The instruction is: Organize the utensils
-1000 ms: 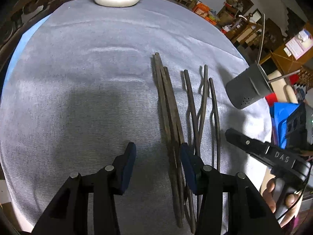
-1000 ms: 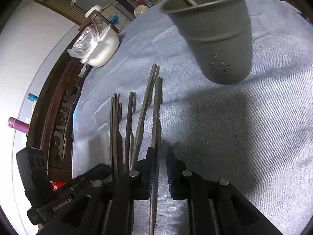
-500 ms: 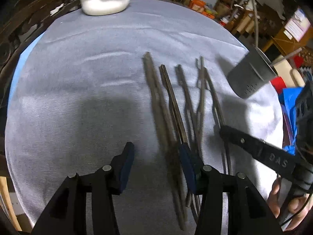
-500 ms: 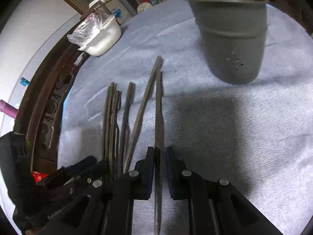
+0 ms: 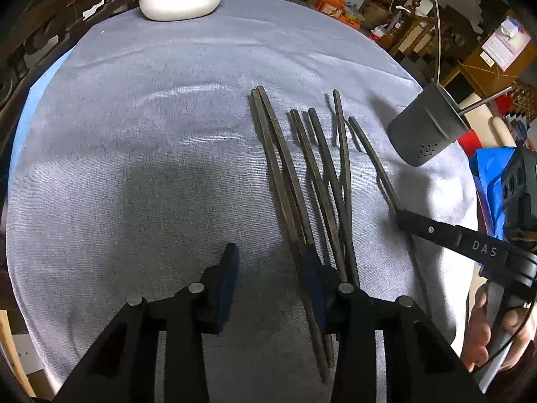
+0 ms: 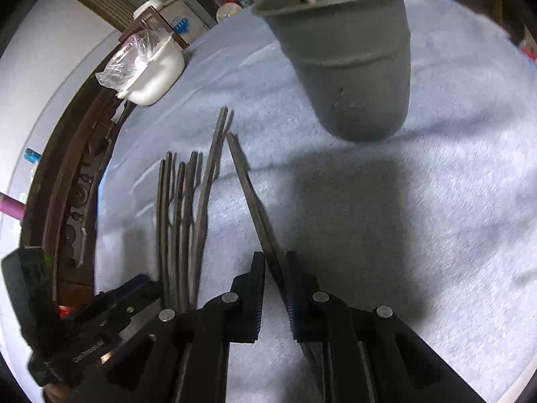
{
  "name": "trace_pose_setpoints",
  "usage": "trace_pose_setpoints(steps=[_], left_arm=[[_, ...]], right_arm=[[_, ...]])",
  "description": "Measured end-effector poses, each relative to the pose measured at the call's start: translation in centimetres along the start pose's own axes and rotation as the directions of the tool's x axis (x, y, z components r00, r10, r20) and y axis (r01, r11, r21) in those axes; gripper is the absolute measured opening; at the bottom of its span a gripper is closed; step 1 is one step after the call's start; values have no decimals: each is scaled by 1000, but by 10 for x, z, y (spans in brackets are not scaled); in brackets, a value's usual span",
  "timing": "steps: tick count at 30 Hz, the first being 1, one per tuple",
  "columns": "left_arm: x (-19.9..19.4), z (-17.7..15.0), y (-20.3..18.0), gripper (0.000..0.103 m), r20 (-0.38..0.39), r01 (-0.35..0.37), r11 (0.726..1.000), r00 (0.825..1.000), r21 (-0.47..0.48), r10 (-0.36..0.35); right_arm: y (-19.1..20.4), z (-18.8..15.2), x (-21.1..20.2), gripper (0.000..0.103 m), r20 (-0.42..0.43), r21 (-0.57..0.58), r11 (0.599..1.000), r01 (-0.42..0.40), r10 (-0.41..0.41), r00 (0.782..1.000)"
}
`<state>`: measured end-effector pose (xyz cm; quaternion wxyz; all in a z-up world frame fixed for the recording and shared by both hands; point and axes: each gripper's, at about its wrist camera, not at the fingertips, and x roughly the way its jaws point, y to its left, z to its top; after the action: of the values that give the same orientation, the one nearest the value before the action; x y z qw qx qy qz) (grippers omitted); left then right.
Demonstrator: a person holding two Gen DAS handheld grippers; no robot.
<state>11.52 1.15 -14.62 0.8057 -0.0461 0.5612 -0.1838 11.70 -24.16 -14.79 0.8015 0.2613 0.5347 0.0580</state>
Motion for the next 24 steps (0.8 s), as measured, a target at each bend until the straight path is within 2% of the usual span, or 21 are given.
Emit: trace_pose_setpoints(steps=[9, 10, 11, 12, 14, 16, 20, 22, 24], left_arm=[[-9, -6, 8, 36, -8, 8, 999, 1000, 41, -7], [-9, -7, 11, 30, -17, -13, 999, 1000, 51, 14], [-9, -8, 12, 17, -16, -41, 997, 999, 71, 42], [-10, -9, 14, 12, -20, -61, 994, 998, 88, 63], [-13, -7, 21, 11, -45, -34, 997, 998, 75, 37], [-16, -4, 27, 11, -59, -28, 999, 998, 45, 31], [-22, 5, 27, 11, -36, 25, 1000, 999, -7, -26], [-24, 11, 22, 12, -22, 45, 999, 999, -14, -46], [-22, 18, 18, 12, -21, 49, 999, 999, -24, -49]], right_arm=[[-14, -11, 0, 15, -70, 126, 989, -81, 90, 993], [-13, -13, 2, 15, -87, 130, 987, -89, 101, 991], [-11, -15, 3, 15, -105, 130, 987, -98, 112, 988], [-9, -17, 5, 15, -126, 120, 987, -104, 119, 985], [-2, -18, 6, 15, -147, 78, 992, -95, 105, 984], [3, -12, 1, 15, -108, 36, 997, -69, 72, 992], [22, 2, -8, 15, -31, -72, 997, -19, 17, 999], [28, 9, -8, 15, -14, -101, 995, 8, -9, 1000], [31, 14, -4, 15, -20, -122, 992, 1, -4, 1000]])
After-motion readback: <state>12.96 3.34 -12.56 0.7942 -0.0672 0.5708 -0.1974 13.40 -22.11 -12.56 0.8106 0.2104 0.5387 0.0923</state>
